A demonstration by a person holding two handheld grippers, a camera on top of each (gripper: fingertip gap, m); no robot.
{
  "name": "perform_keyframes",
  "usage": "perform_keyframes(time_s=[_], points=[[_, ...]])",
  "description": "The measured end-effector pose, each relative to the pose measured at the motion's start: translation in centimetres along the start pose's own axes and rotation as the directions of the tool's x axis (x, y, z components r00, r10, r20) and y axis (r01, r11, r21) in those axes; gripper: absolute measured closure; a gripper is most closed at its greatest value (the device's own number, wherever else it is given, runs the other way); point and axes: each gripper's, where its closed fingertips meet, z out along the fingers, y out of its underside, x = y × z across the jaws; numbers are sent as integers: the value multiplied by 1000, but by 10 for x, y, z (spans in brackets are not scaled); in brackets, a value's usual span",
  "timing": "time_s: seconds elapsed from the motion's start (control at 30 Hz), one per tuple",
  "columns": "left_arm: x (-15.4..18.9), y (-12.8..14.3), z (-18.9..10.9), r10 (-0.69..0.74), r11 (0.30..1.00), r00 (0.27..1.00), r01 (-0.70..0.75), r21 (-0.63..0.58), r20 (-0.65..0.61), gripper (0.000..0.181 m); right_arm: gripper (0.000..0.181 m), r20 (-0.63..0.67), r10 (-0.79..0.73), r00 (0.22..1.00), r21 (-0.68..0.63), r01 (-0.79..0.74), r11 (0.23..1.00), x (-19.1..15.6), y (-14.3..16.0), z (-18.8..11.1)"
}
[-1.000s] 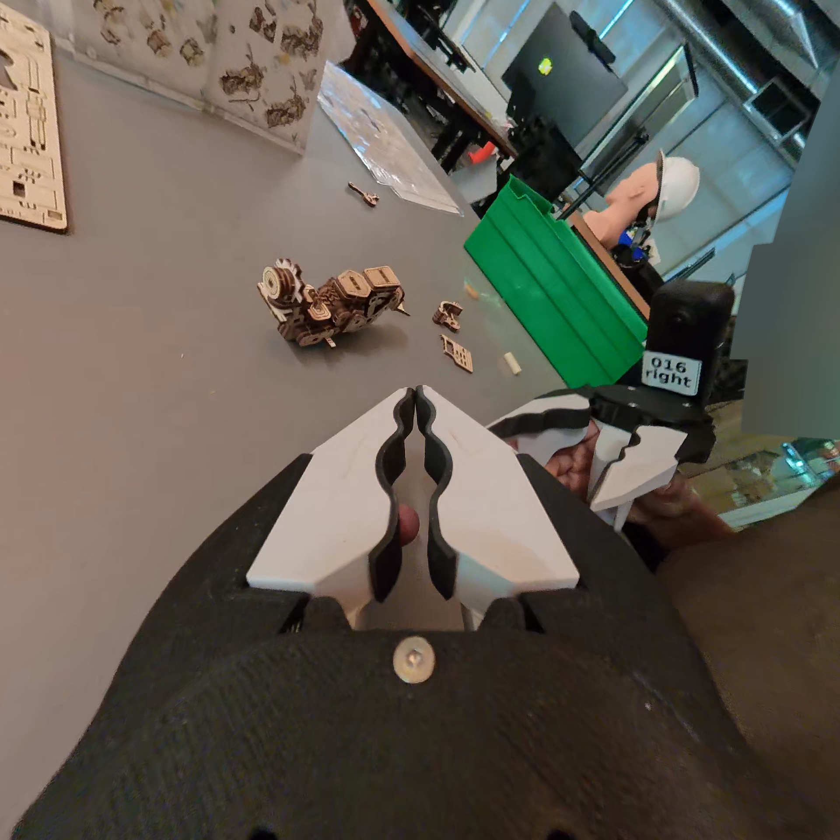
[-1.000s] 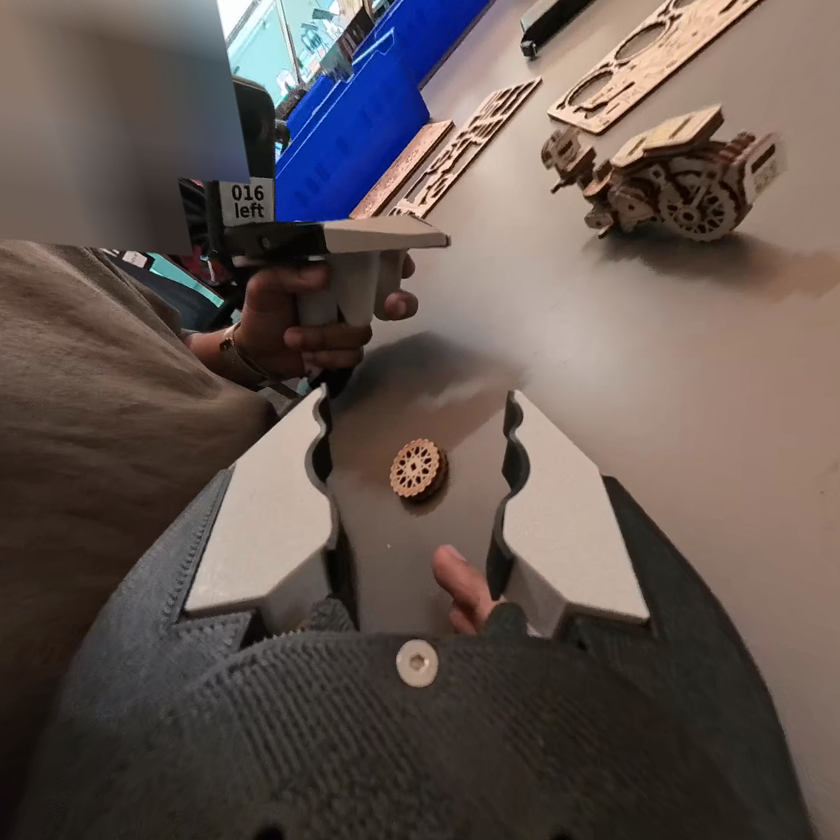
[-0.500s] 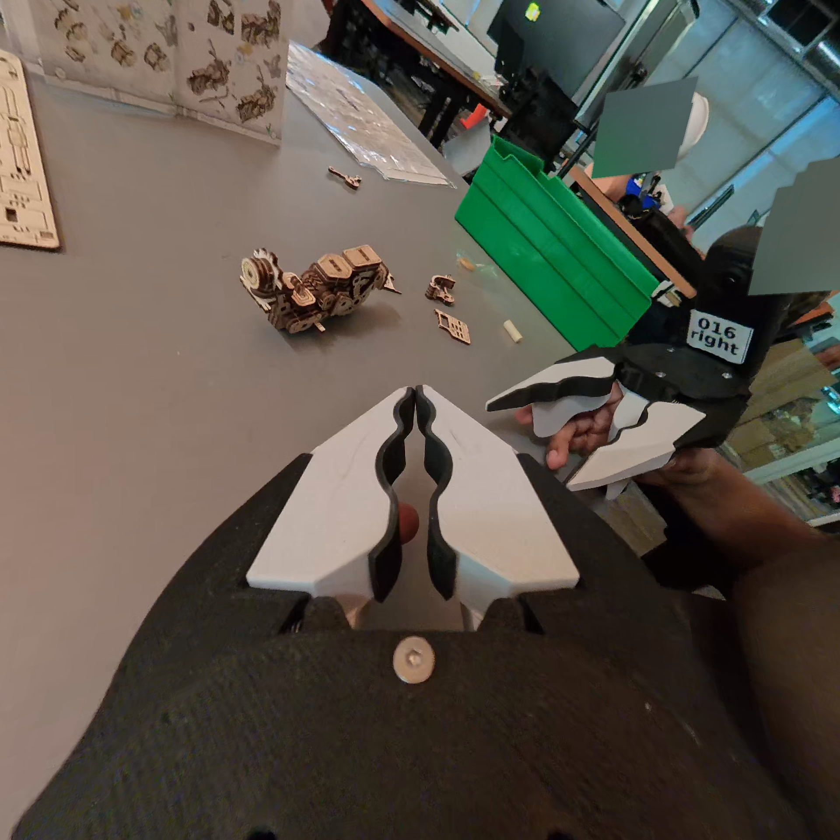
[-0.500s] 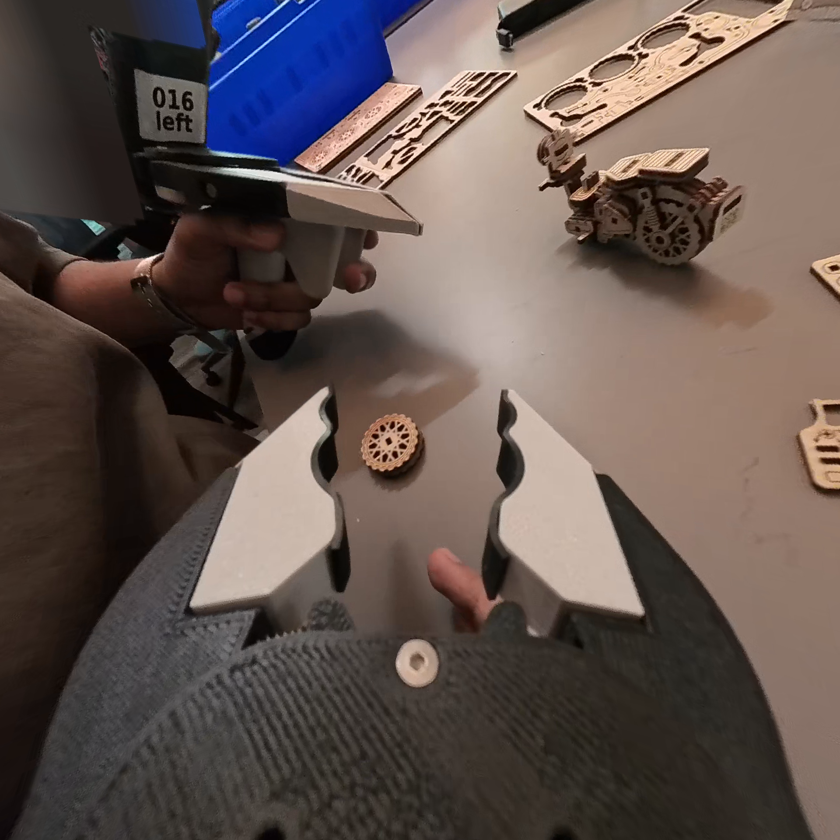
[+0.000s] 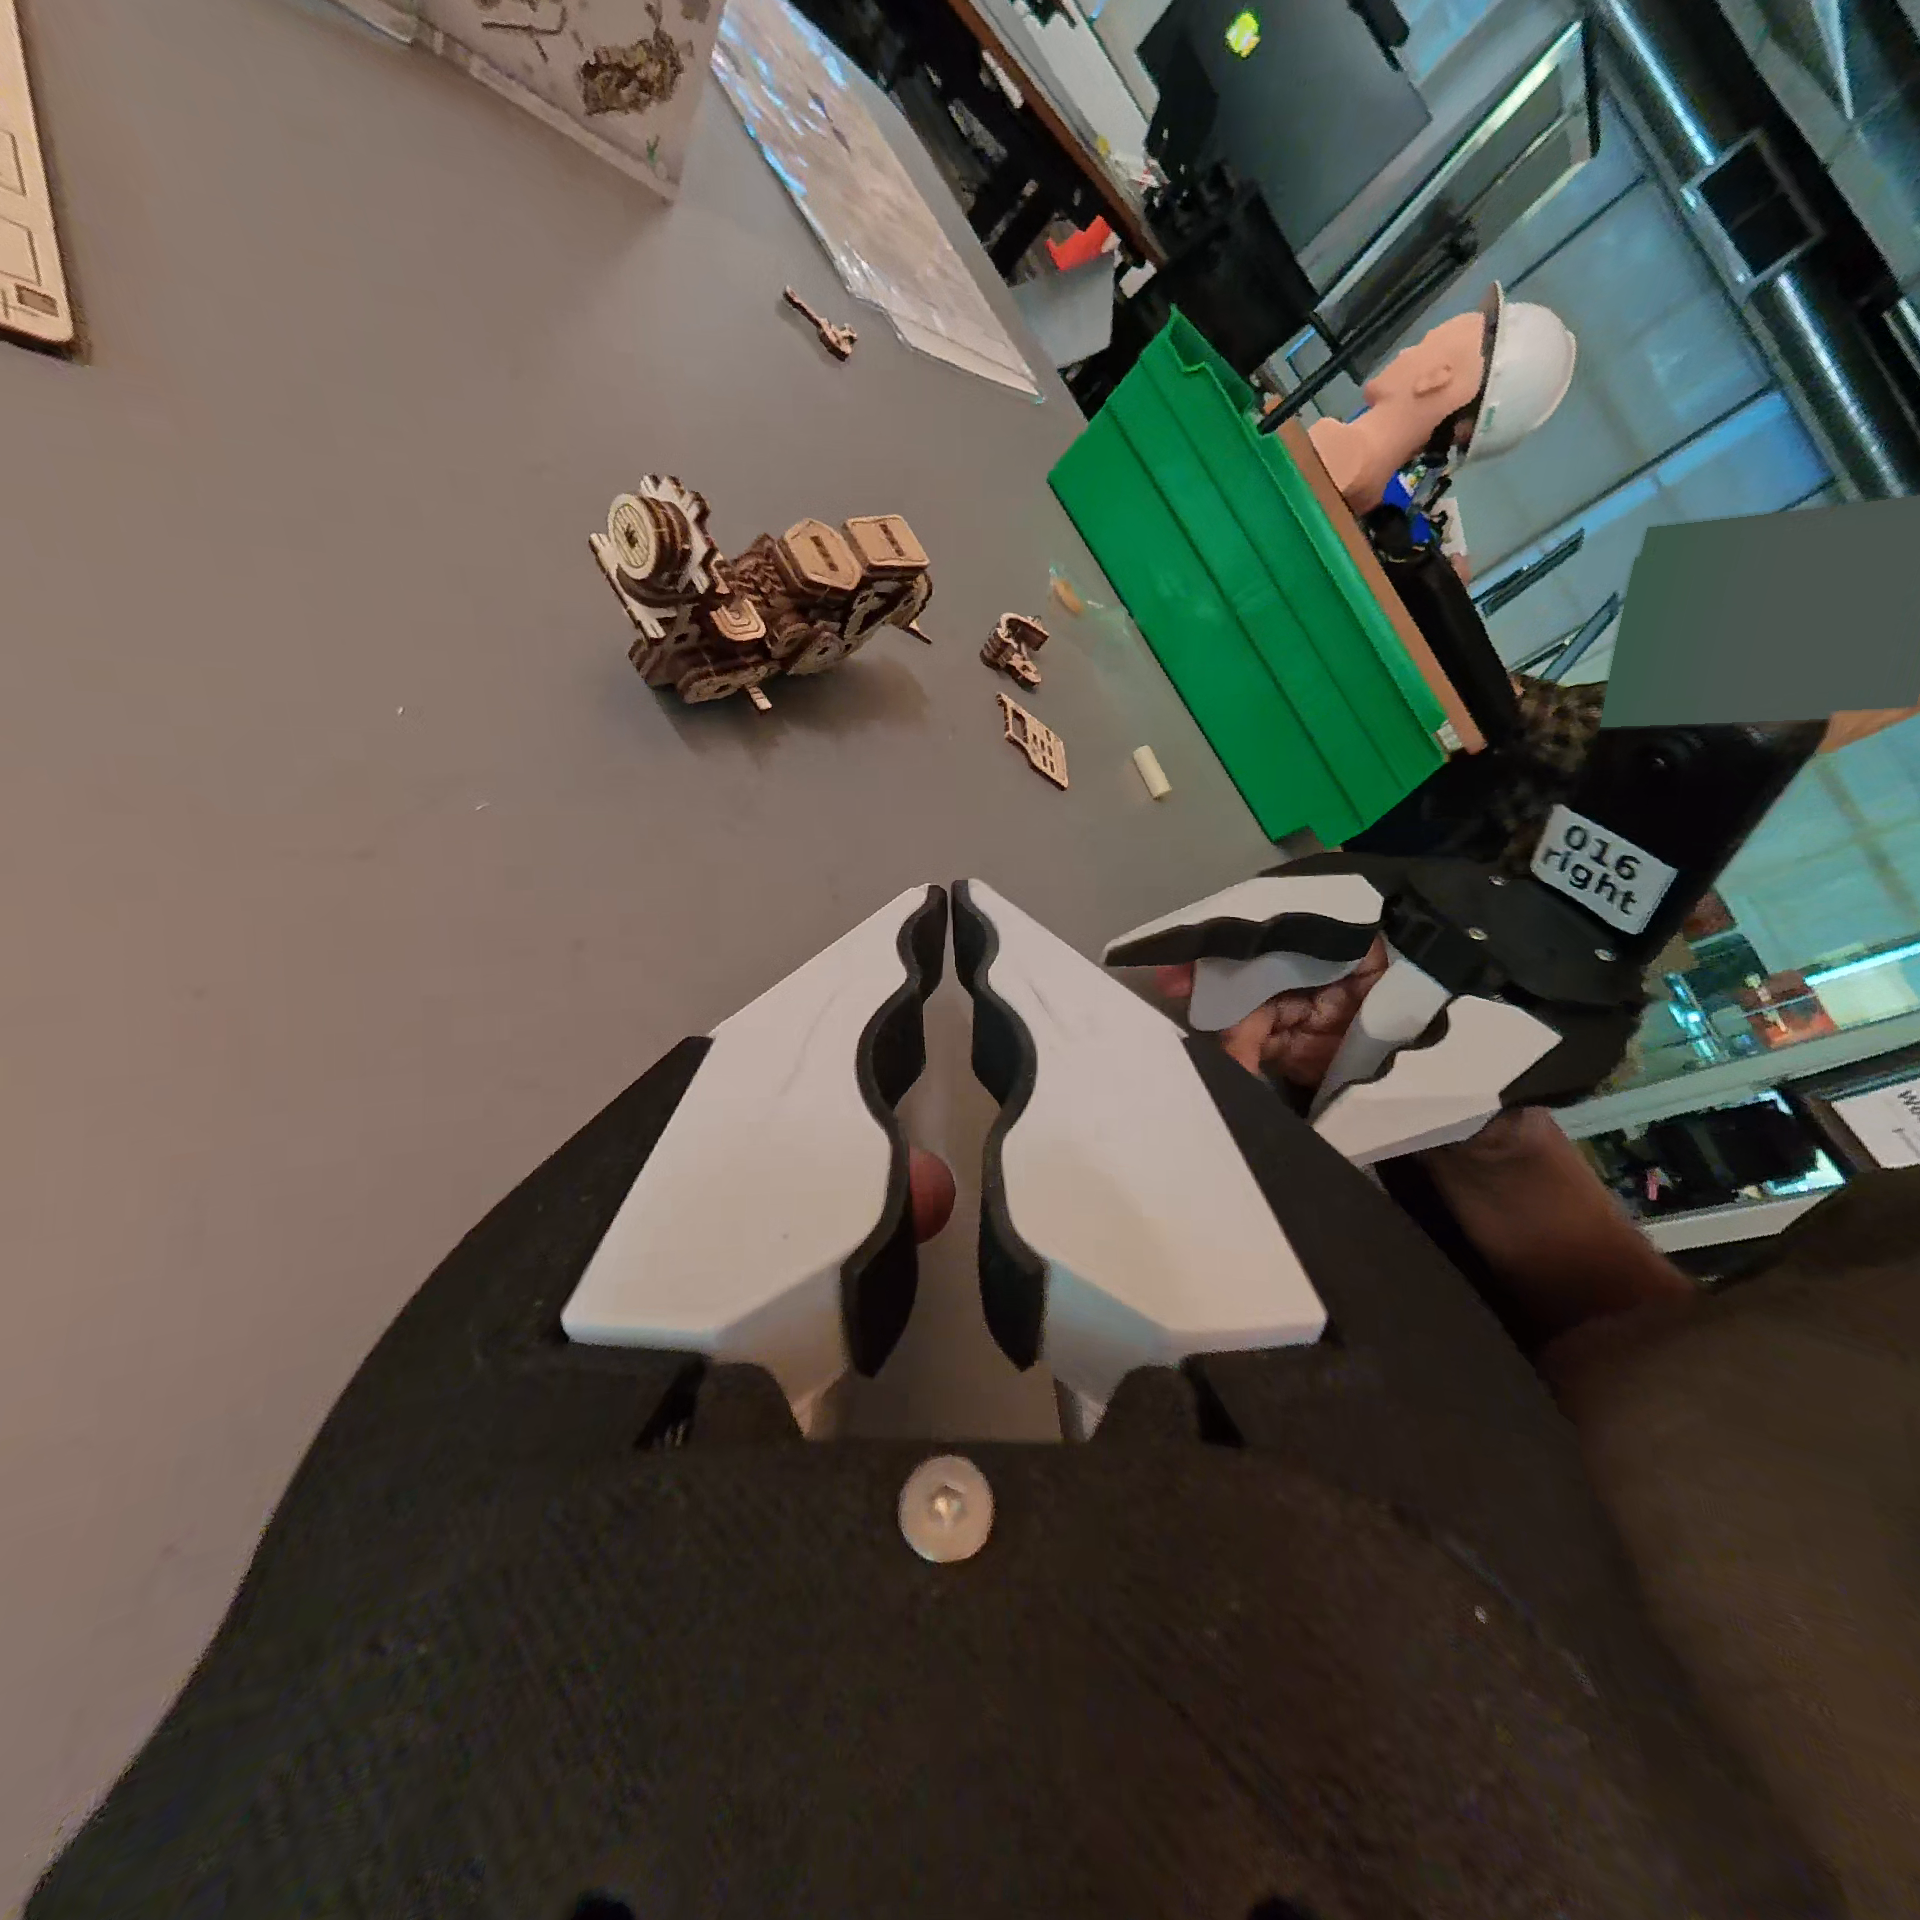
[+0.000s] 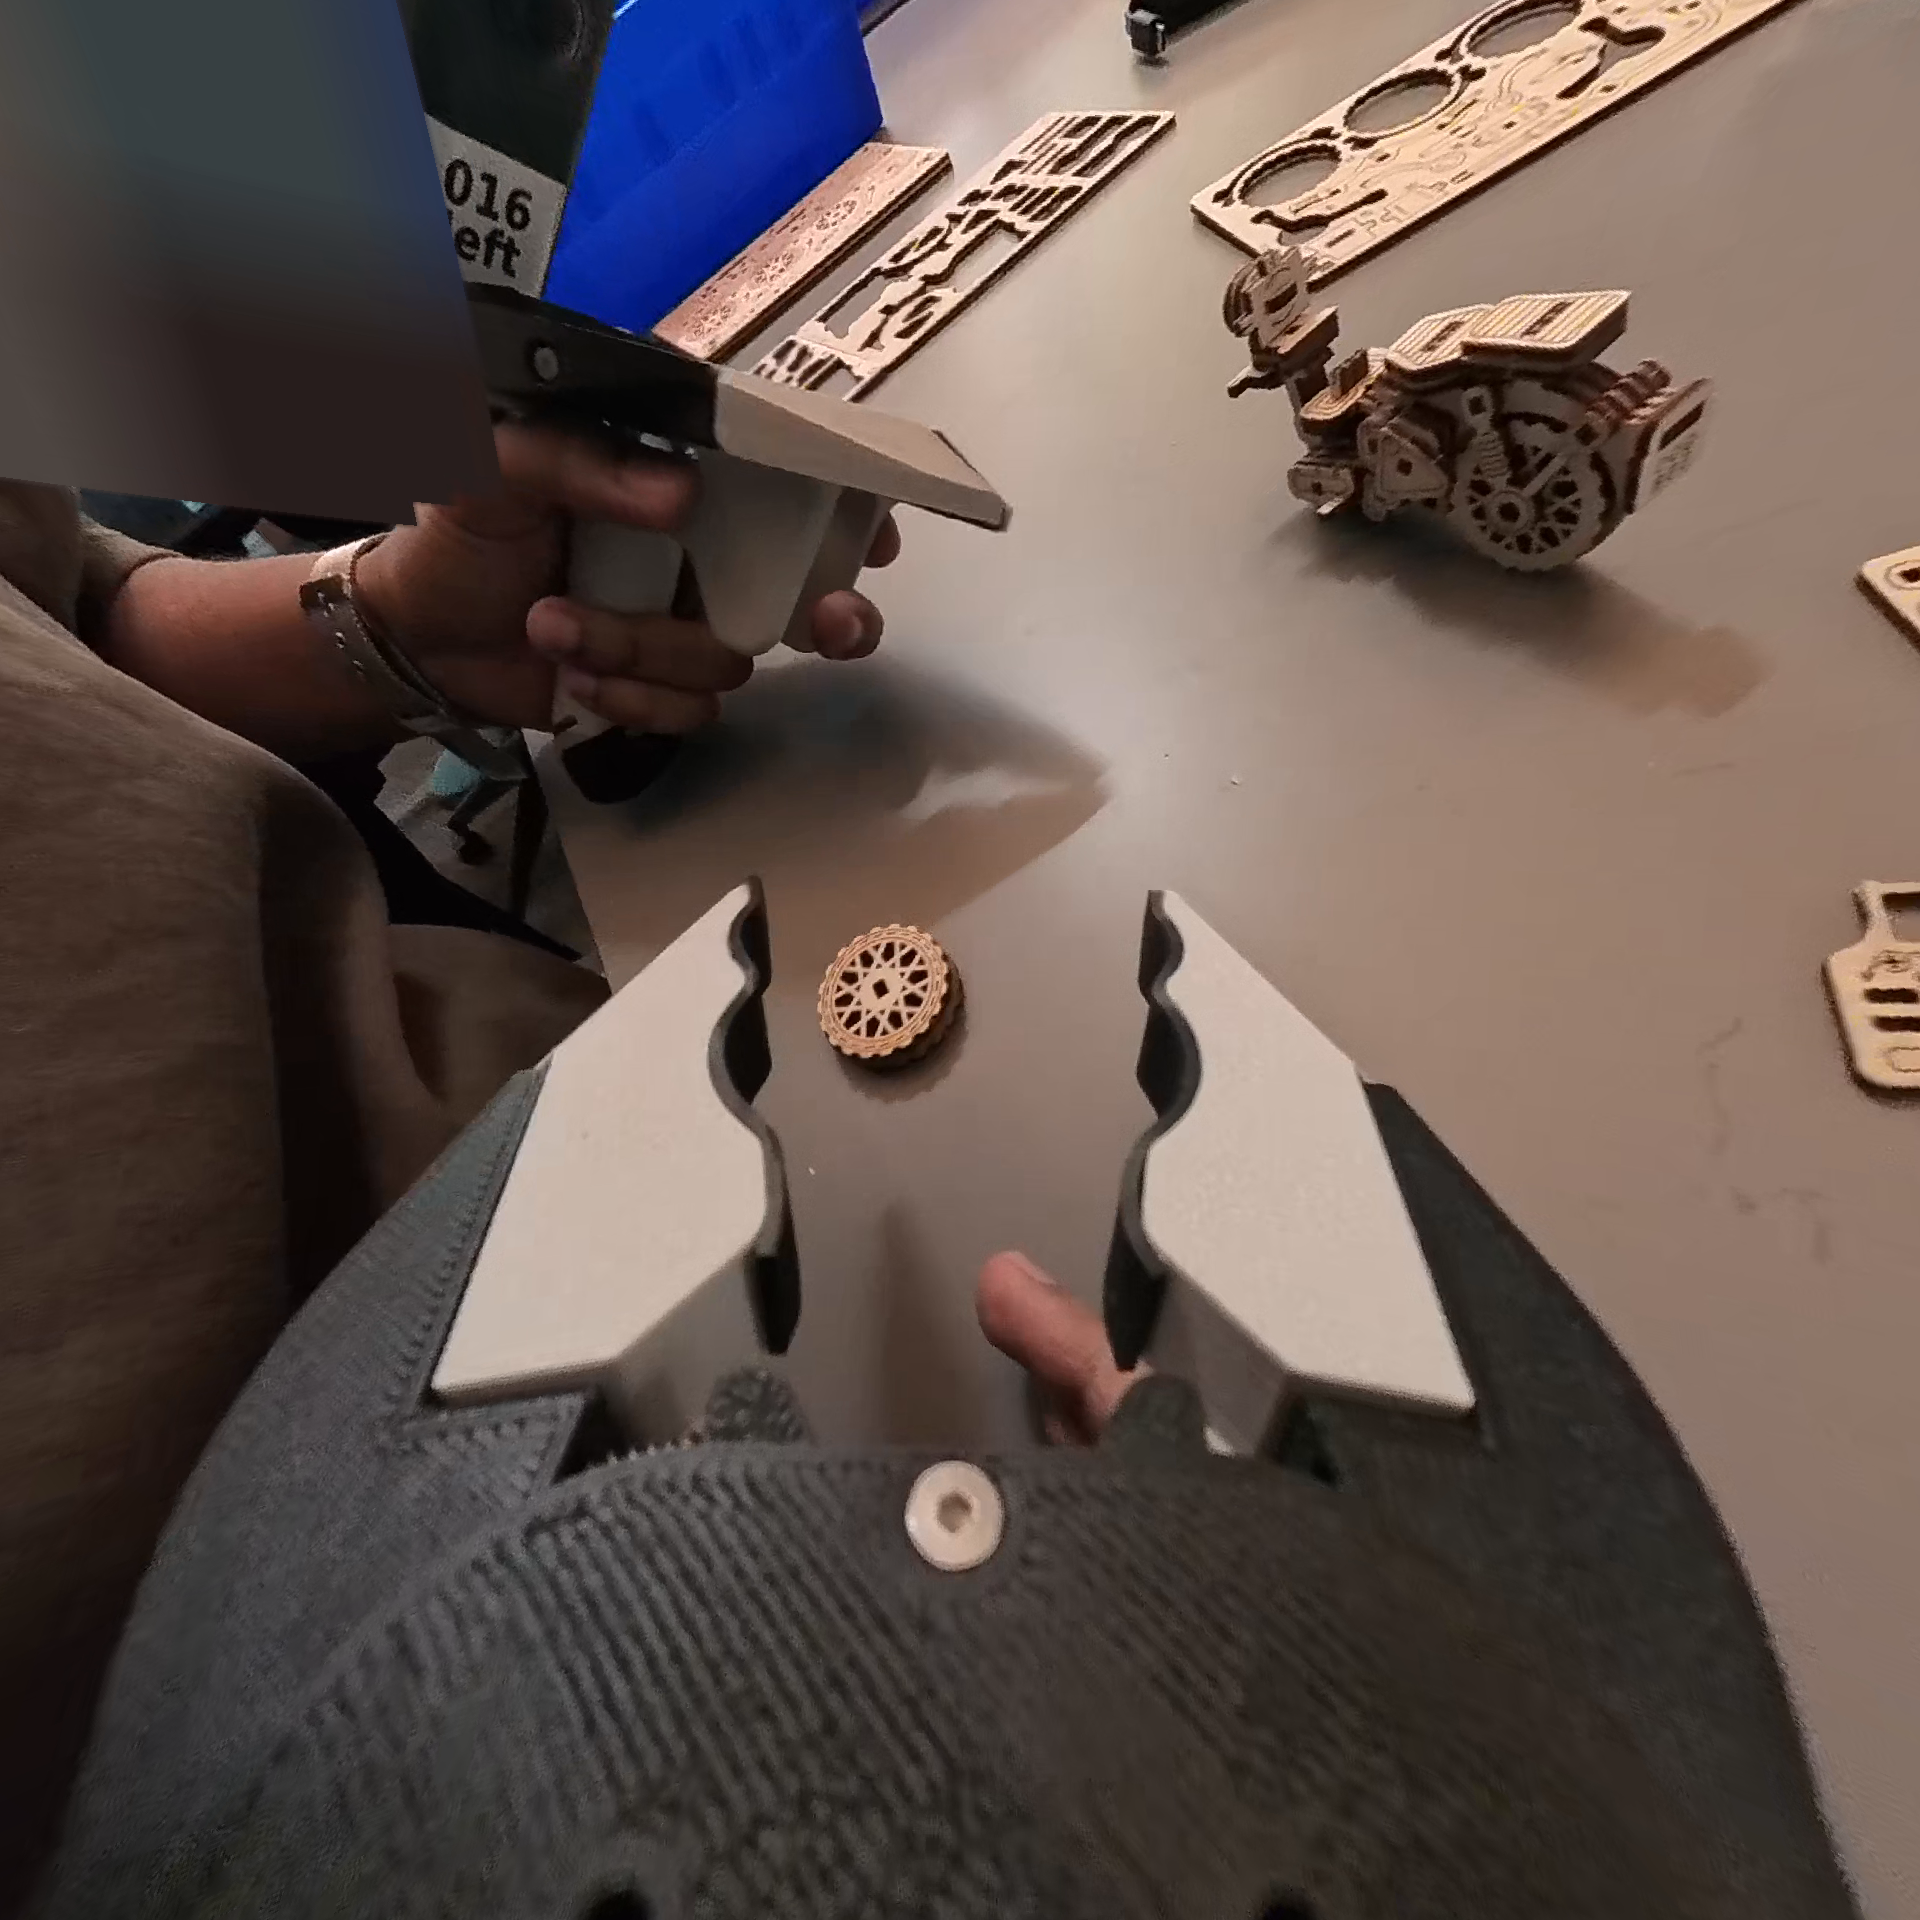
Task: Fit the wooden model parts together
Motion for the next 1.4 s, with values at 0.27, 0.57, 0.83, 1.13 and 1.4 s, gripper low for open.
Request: perform_keyframes(time_s=[0.27, 0.57, 0.83, 1.13, 1.4], points=[[24, 5, -3, 103, 995, 993, -102, 18, -64, 154, 111, 16, 86, 996, 87, -87, 992, 11, -12, -11], [19, 8, -22, 222, 973, 974, -225, 57, 56, 154, 113, 44, 72, 996, 143, -77, 987, 12, -33, -4], [3, 4, -43, 213, 967, 965, -231, 106, 154, 153, 114, 45, -29, 999, 75, 25, 997, 6, -33, 19], [-3, 3, -44, 166, 976, 975, -183, 114, 149, 151, 114, 41, -47, 998, 59, 45, 997, 8, -32, 24], [-11, 1, -40, 78, 990, 989, -91, 108, 122, 150, 114, 38, -17, 999, 67, 14, 998, 12, -34, 23]])
